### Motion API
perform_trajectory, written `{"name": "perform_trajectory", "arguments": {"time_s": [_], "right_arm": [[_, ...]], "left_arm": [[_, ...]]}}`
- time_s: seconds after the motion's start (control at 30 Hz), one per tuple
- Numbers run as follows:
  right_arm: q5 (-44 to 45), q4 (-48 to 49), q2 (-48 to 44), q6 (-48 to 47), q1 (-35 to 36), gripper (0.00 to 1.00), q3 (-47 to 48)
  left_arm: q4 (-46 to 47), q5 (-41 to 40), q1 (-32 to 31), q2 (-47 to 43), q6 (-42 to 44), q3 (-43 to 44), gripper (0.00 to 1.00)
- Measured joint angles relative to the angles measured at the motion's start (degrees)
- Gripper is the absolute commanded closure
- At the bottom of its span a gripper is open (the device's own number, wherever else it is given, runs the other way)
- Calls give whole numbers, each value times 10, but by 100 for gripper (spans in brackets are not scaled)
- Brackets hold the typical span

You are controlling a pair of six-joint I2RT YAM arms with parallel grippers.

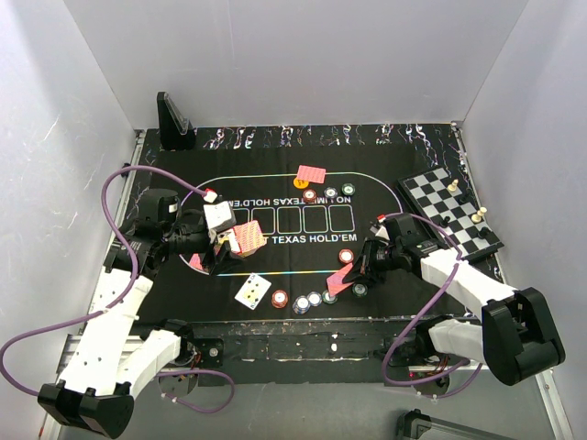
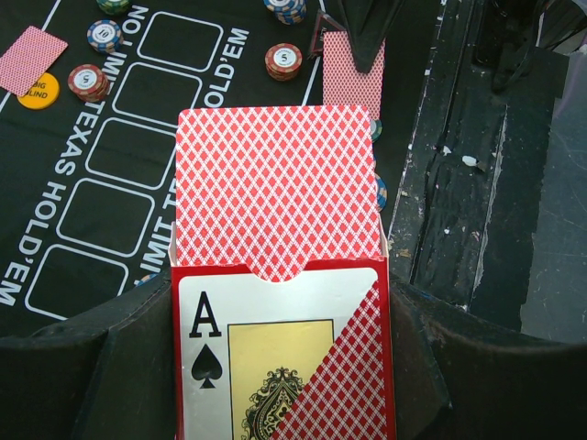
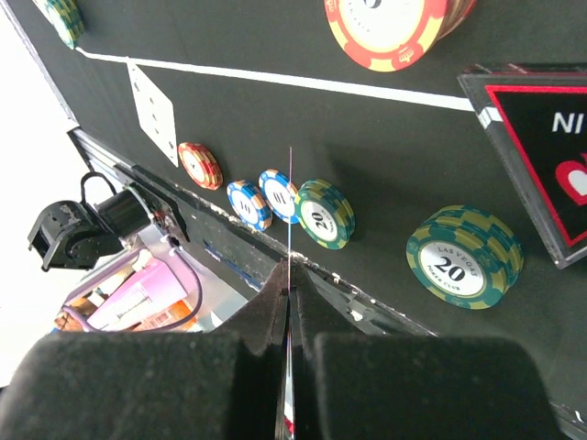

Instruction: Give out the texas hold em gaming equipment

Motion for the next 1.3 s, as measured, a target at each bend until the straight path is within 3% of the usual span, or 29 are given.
{"name": "perform_trajectory", "arguments": {"time_s": [0.63, 0.7, 1.0, 1.3], "right_arm": [[49, -12, 0, -12, -11, 96, 0], [58, -19, 0, -15, -11, 91, 0], [84, -30, 0, -23, -11, 47, 3], [124, -80, -22, -26, -14, 35, 28]], "left_arm": [[0, 1, 0, 5, 2, 0, 100], [0, 1, 0, 5, 3, 0, 100], [-1, 1, 0, 4, 3, 0, 100], [-5, 3, 0, 4, 4, 0, 100]]}}
